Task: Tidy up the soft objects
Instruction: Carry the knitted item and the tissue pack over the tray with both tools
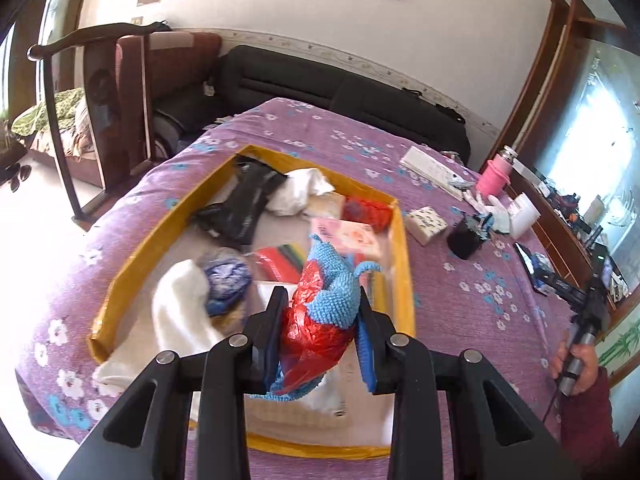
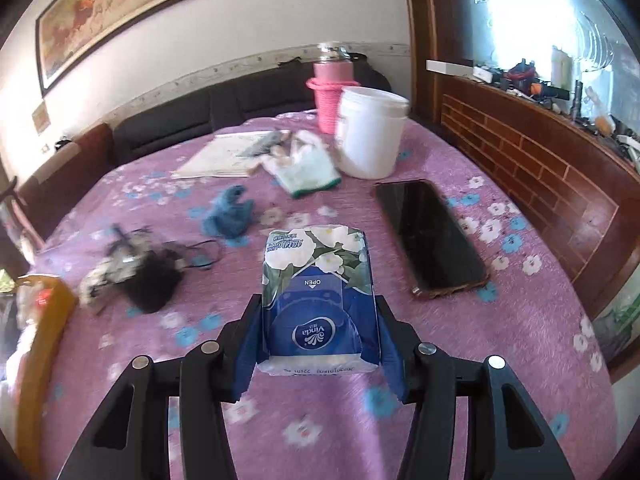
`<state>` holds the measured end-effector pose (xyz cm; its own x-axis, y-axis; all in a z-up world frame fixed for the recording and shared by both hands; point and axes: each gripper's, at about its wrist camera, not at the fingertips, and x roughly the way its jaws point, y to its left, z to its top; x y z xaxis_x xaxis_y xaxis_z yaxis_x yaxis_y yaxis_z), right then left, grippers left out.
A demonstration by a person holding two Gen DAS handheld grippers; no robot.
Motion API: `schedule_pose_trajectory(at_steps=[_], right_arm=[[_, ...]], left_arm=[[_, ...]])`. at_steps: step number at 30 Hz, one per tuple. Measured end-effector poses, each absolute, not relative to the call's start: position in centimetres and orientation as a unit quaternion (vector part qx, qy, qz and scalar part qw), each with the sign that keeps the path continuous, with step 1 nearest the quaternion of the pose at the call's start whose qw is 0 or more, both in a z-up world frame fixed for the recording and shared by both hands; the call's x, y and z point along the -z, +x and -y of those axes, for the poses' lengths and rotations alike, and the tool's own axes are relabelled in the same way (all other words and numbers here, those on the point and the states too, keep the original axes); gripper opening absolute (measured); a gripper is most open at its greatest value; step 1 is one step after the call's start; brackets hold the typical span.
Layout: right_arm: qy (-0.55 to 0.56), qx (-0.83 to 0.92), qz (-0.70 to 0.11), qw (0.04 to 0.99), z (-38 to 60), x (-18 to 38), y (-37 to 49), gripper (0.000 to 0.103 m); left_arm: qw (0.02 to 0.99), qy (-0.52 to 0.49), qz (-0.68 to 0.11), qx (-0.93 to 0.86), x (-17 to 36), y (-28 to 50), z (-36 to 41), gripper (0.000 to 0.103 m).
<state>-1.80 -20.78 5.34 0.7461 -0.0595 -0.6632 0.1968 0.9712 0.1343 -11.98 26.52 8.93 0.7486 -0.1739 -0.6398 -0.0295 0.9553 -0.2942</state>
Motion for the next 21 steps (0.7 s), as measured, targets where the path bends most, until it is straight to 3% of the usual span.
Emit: schedule_pose_trajectory(at_steps=[10, 21], right_arm=[[0.064, -0.127, -0.35, 0.926, 7.3, -10.6, -5.5, 0.056], [0.012, -0.297, -0.424, 0.855, -8.1, -7.8, -7.2, 0.057]], left_arm=[[0.923, -0.124, -0.364, 0.029, -10.0, -8.8, -29.6, 0.031], [0.891, -0.141, -0.424, 0.076, -7.6, 0.0, -30.0, 0.031]])
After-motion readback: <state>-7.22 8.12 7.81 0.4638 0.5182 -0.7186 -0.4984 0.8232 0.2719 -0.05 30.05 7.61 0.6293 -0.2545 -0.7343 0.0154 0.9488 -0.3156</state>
